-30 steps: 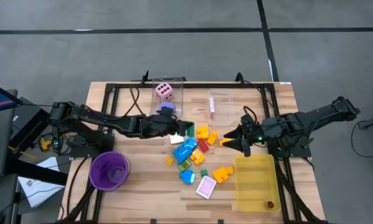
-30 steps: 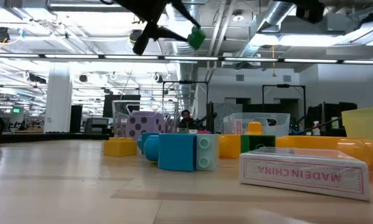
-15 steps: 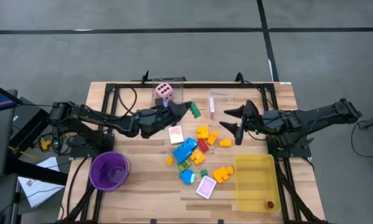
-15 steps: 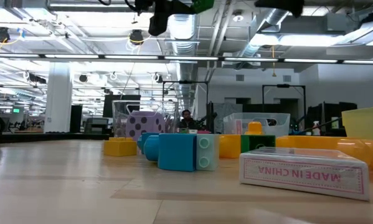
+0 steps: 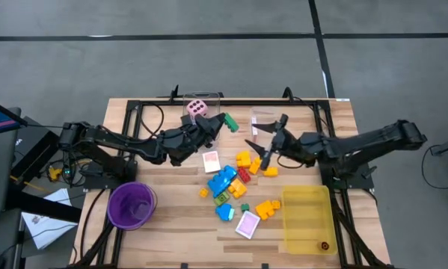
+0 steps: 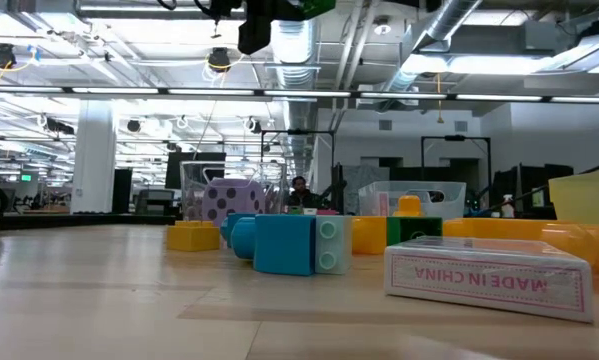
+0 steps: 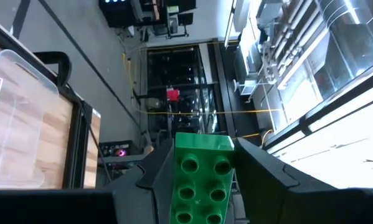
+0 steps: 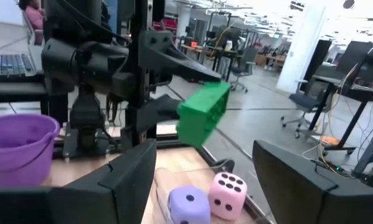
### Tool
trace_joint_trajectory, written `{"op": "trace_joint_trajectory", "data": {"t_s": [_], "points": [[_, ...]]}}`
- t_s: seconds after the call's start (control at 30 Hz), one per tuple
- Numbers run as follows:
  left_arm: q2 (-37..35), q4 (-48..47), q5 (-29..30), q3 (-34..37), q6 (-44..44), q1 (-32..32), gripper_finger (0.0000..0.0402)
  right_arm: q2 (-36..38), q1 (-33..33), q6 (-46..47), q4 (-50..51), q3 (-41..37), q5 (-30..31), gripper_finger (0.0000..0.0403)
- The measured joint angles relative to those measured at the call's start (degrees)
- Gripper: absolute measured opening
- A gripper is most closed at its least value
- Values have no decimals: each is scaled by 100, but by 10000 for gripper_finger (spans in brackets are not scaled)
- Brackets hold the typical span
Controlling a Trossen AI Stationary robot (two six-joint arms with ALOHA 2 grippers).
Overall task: Pick & Place Toys
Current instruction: Put the left green game piece into the bin
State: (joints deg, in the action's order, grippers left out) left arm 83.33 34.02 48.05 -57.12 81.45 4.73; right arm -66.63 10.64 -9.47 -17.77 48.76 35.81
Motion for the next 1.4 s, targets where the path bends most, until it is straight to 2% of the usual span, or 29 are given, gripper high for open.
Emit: {"op": "trace_joint_trajectory", "data": {"t_s": [0.23,0.5,0.83,1.17,1.3,1.4], "points": [[0,-2,-14,0,-9,0,137,-631,-132,-17,23,657,-268,260],[0,4,-155,0,-190,66,137,-1036,-310,143,694,1317,-278,260],[0,98,-115,0,-409,96,137,-1035,-523,916,1055,1354,-278,260],[0,98,-131,0,-409,98,138,-1034,-506,951,1069,1354,-277,257],[0,101,-131,0,-409,98,138,-1034,-506,951,1068,1354,-279,236],[0,103,-129,0,-408,98,138,-1035,-504,951,1068,1354,-282,206]]}}
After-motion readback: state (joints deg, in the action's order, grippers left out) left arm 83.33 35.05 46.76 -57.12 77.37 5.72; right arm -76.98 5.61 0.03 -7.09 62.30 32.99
